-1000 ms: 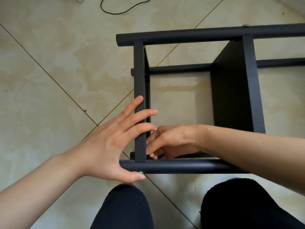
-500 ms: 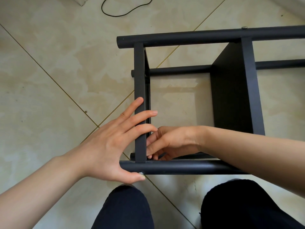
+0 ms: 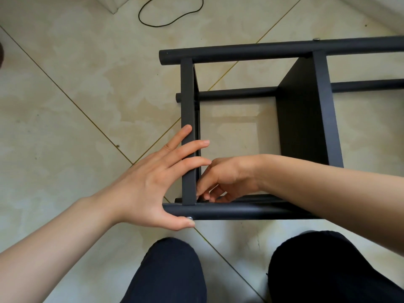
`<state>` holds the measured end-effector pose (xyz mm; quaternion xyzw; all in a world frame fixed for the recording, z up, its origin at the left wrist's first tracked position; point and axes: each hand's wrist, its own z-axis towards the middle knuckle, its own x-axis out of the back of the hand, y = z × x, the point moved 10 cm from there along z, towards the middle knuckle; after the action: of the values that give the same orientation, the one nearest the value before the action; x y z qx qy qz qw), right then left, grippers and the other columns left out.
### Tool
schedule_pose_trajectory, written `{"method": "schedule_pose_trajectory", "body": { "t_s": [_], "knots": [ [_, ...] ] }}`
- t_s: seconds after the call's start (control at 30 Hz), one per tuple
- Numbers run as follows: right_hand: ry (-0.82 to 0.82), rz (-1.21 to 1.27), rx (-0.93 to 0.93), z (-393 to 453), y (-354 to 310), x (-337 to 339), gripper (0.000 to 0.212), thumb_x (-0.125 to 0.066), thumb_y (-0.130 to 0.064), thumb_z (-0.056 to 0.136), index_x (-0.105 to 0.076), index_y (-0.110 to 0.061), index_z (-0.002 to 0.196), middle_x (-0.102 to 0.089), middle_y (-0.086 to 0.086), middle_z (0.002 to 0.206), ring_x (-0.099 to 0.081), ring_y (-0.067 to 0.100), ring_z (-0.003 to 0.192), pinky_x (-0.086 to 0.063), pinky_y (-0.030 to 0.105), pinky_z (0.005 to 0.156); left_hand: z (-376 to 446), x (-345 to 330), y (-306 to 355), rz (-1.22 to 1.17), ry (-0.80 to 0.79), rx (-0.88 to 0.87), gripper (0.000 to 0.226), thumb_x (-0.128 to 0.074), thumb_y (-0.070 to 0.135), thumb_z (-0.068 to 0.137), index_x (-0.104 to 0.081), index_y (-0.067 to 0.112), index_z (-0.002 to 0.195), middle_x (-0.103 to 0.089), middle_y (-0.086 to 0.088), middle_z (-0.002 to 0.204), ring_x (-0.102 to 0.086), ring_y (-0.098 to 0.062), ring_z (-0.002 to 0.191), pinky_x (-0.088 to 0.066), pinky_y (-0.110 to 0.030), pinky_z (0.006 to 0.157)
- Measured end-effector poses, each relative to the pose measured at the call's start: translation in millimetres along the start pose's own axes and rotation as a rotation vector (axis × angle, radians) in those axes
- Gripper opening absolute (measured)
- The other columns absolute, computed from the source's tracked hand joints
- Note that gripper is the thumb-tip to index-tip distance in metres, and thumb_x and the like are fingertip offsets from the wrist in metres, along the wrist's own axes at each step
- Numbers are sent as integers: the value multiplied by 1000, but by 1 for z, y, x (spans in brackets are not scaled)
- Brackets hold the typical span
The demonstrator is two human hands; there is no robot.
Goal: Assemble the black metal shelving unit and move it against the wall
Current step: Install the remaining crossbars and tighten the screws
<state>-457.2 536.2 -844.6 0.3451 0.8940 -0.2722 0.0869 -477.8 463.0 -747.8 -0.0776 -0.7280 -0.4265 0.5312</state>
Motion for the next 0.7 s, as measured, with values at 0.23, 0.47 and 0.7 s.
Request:
{"method": "schedule_pose_trajectory", "body": {
  "t_s": [0.23, 0.47, 0.7],
  "knots": [
    [221, -99, 130, -19, -10, 8, 19, -63, -13, 90, -72, 0, 101, -69, 6, 82, -62, 17, 76, -52, 30, 79, -13, -1, -5, -10, 25, 99, 108, -70, 67, 69, -17, 38, 159, 3, 17, 168, 4, -8, 155, -24, -27, 111],
    [382, -404, 307, -65, -26, 4, 13, -63, -27, 94, -76, -30, 96, -72, -14, 89, -65, 2, 85, -50, 16, 75, -64, -39, -18, -753, 340, 518, 121, -87, 42, 73, 1, 56, 154, -23, 36, 157, -33, 8, 142, -38, -15, 108],
    [587, -684, 333, -84, -20, -8, 23, -59, -37, 96, -76, -22, 98, -73, -2, 92, -66, 14, 82, -57, 31, 75, -72, -83, -13, -1160, 529, 641, 87, -81, 29, 77, -27, 40, 144, -49, 8, 148, -58, 6, 121, -48, -8, 87]
  ]
}}
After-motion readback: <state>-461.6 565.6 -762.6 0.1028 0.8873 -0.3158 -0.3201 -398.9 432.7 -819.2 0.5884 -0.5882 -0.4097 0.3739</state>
